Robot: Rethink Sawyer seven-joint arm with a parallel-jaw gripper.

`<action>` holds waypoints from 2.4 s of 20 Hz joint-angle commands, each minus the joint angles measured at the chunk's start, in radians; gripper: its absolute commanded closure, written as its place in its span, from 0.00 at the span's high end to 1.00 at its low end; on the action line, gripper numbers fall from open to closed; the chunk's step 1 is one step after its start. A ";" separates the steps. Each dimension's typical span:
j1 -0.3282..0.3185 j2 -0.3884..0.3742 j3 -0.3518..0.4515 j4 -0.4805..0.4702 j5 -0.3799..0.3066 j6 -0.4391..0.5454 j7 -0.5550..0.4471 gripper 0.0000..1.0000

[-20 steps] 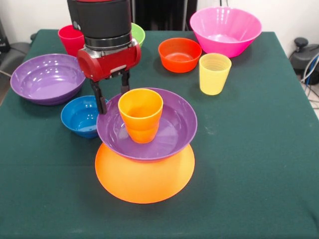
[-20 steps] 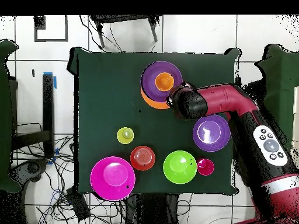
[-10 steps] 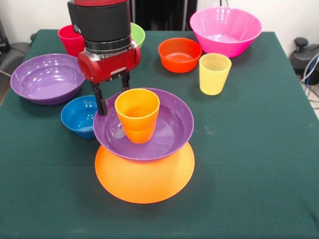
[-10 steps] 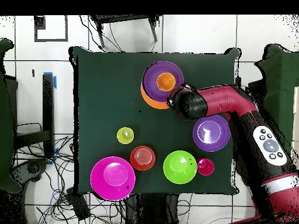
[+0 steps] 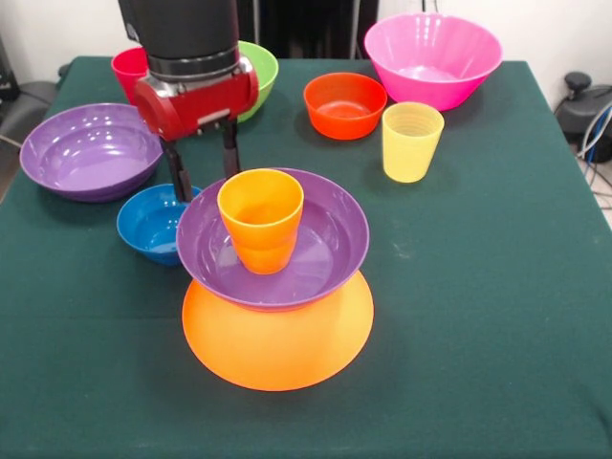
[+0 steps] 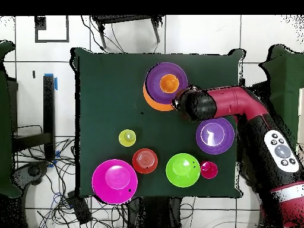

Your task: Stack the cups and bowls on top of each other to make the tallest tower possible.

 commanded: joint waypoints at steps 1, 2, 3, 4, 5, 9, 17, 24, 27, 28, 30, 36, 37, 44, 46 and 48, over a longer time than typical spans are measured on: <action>-0.001 -0.033 -0.013 0.057 0.033 0.152 -0.206 1.00; -0.003 -0.032 -0.011 0.061 0.039 0.155 -0.205 1.00; -0.002 -0.032 -0.008 0.062 0.042 0.154 -0.206 1.00; -0.003 -0.030 -0.010 0.064 0.045 0.156 -0.203 1.00; -0.004 -0.035 -0.013 0.071 0.045 0.148 -0.195 1.00; -0.018 -0.015 -0.042 0.086 0.020 0.105 -0.157 1.00; -0.090 0.040 -0.057 0.156 -0.054 -0.061 -0.120 1.00; -0.095 0.044 -0.094 0.184 -0.102 -0.117 -0.040 1.00; -0.108 0.059 -0.096 0.197 -0.108 -0.154 -0.038 1.00; -0.115 0.068 -0.095 0.202 -0.113 -0.173 -0.038 1.00; -0.129 0.087 -0.092 0.211 -0.119 -0.206 -0.040 1.00; -0.124 0.110 -0.101 0.233 -0.116 -0.247 -0.016 1.00; -0.122 0.111 -0.103 0.233 -0.115 -0.251 -0.012 1.00; -0.110 0.145 -0.124 0.210 -0.139 -0.324 -0.010 1.00; -0.100 0.150 -0.141 0.198 -0.154 -0.344 0.001 1.00; -0.082 0.152 -0.167 0.187 -0.168 -0.363 0.021 1.00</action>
